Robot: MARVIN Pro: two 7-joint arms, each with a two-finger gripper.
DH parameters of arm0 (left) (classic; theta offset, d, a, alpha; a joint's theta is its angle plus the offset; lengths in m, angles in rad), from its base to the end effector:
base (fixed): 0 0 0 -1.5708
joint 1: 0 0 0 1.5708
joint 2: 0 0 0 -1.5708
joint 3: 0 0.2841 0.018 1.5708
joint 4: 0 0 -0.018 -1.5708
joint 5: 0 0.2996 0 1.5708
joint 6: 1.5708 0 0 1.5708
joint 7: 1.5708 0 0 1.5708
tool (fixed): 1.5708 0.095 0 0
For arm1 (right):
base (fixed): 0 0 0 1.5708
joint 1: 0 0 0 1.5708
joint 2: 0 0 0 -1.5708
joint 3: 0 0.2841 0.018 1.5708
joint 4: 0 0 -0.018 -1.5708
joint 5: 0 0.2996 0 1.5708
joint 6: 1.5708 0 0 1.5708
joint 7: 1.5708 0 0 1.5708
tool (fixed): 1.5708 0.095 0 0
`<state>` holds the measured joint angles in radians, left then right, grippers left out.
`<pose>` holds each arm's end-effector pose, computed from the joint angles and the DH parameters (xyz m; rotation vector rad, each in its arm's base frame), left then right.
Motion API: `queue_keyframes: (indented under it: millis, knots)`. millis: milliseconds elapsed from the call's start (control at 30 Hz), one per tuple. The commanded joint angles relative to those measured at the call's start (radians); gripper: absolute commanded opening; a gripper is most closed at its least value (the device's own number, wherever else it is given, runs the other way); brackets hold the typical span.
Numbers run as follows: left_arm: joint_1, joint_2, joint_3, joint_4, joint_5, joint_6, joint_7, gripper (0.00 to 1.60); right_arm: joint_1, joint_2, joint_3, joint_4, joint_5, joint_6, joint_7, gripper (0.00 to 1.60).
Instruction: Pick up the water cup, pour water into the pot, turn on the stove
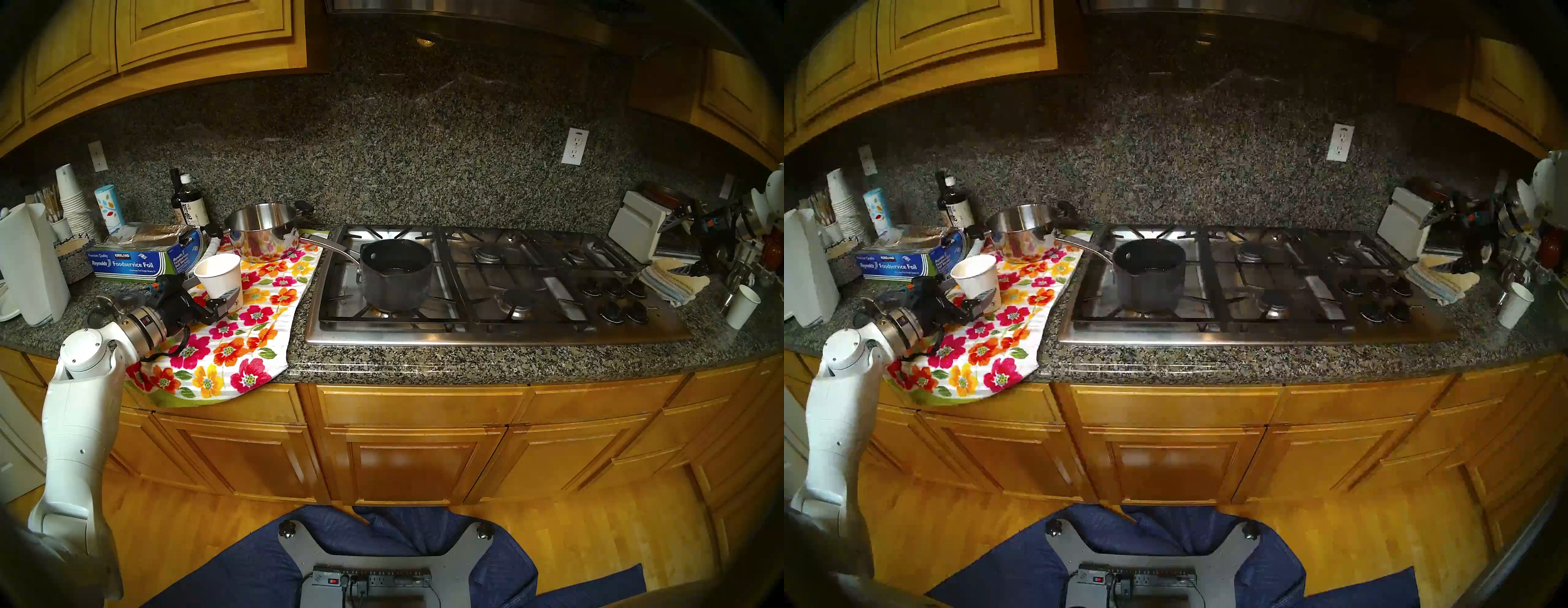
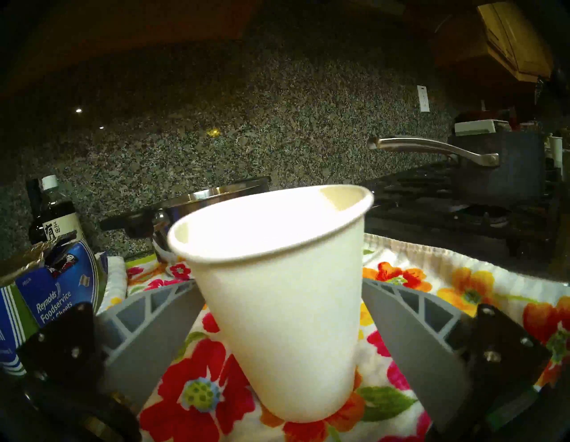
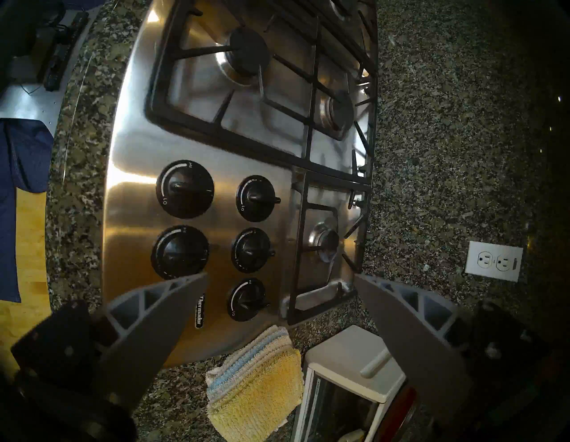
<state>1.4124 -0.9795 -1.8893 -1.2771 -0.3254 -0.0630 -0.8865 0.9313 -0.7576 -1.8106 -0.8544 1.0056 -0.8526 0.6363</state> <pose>0.4087 0.2523 -0.2260 2.0379 -0.7070 2.0441 0.4208 -0.3804 0.0350 1.6714 2.0008 0.8157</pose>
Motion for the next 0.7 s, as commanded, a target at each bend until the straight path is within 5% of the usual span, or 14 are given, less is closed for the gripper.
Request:
queue_keyframes:
  millis: [0, 667]
  knots:
    - [-0.006, 0.013, -0.018, -0.048, -0.006, 0.005, 0.003, 1.60, 0.027, -0.009, 0.007, 0.021, 0.003, -0.002, -0.009, 1.60]
    - [0.066, 0.051, -0.063, -0.143, 0.006, 0.061, 0.008, 1.60, 0.027, -0.009, 0.007, 0.021, 0.003, -0.001, -0.008, 1.60]
